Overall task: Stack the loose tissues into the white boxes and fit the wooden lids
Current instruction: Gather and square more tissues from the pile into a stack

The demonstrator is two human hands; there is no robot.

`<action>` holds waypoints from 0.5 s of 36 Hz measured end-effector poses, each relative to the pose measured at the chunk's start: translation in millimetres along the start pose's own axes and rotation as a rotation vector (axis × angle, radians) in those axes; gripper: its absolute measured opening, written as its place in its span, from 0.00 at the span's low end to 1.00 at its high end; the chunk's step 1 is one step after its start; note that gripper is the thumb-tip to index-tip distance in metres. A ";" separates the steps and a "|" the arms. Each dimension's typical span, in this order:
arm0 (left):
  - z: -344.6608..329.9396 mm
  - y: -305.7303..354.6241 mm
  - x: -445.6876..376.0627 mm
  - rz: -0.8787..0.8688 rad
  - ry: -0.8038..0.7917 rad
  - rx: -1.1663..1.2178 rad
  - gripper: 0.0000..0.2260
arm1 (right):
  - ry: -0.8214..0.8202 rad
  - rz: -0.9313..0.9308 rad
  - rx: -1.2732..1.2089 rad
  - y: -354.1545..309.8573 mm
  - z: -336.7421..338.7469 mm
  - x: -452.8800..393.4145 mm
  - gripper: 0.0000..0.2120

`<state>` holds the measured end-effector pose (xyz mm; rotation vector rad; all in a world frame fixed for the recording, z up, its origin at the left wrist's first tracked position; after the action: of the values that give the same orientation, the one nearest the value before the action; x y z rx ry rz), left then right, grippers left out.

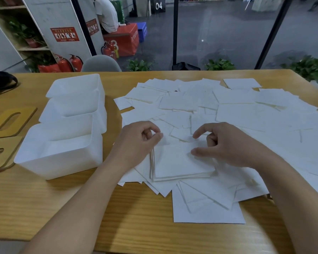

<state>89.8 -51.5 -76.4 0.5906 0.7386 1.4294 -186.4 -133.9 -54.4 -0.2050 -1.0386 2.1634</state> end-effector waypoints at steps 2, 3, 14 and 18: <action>-4.1 3.9 -5.2 0.027 -0.008 -0.023 0.04 | 0.075 0.006 0.021 1.0 1.4 -2.8 0.12; -7.0 6.5 -8.3 0.040 -0.024 -0.040 0.05 | 0.110 0.002 0.029 1.4 1.2 -4.1 0.10; -36.6 38.8 -39.6 0.160 -0.103 -0.302 0.27 | 0.150 -0.001 0.106 5.2 -14.7 -11.1 0.07; -41.3 41.1 -41.9 0.156 -0.061 -0.278 0.18 | 0.141 0.018 0.096 5.8 -14.4 -10.7 0.06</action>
<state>31.9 -93.2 -68.3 0.4807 0.4419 1.6174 -175.6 -134.5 -69.9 -0.3179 -0.8544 2.1756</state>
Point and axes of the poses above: each hand's wrist, its own x-axis away from the middle knuckle, its own z-axis out of the back of the hand, y = z × x, the point moved 3 cm from there along -x, towards the middle knuckle, and after that the axes turned 12 degrees about -y, right-handed, at the moved point
